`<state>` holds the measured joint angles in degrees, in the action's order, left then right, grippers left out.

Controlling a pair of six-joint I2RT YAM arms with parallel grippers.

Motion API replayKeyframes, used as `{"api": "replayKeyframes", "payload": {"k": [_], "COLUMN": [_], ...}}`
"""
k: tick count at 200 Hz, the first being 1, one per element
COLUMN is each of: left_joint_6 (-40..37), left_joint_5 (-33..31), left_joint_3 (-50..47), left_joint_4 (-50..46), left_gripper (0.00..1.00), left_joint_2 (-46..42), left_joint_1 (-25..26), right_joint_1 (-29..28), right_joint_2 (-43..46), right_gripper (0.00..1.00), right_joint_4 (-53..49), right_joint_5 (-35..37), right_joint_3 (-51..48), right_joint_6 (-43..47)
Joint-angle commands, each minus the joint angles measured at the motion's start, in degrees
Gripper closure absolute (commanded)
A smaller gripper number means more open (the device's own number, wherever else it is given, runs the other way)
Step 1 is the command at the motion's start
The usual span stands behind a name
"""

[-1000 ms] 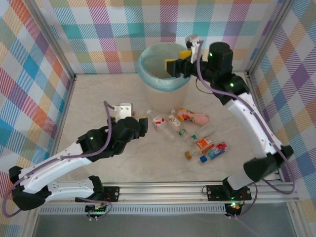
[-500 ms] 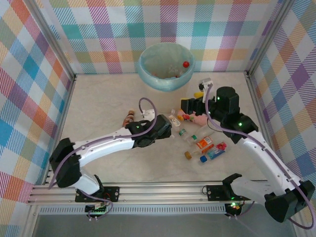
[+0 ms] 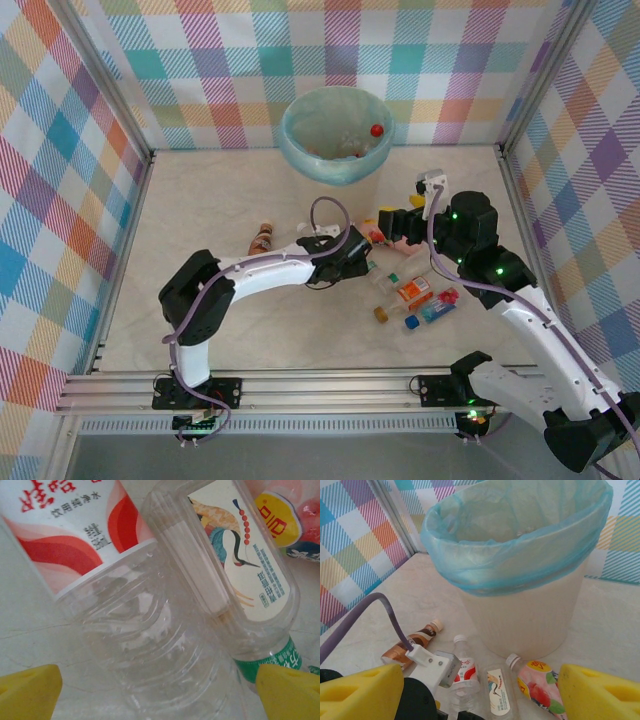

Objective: Put the plastic bottles in the bin

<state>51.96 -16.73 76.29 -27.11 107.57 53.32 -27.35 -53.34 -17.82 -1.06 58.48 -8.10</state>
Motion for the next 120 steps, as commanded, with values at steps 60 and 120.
{"api": "replayKeyframes", "payload": {"k": [60, 120], "left_joint_6": [2.44, 1.05], "left_joint_5": [2.51, 1.99], "left_joint_3": [-2.64, -4.86], "left_joint_4": [2.71, 1.93], "left_gripper": [0.12, 0.23], "left_joint_2": [1.93, 0.51], "left_joint_1": [-3.31, -3.91], "right_joint_1": [-0.24, -0.24], "right_joint_2": [1.58, -0.44], "right_gripper": [0.19, 0.19], "right_joint_4": [-0.79, 0.16], "right_joint_5": [0.58, -0.52], "right_joint_3": [-1.13, -0.9], "right_joint_6": [0.58, -0.94]}}
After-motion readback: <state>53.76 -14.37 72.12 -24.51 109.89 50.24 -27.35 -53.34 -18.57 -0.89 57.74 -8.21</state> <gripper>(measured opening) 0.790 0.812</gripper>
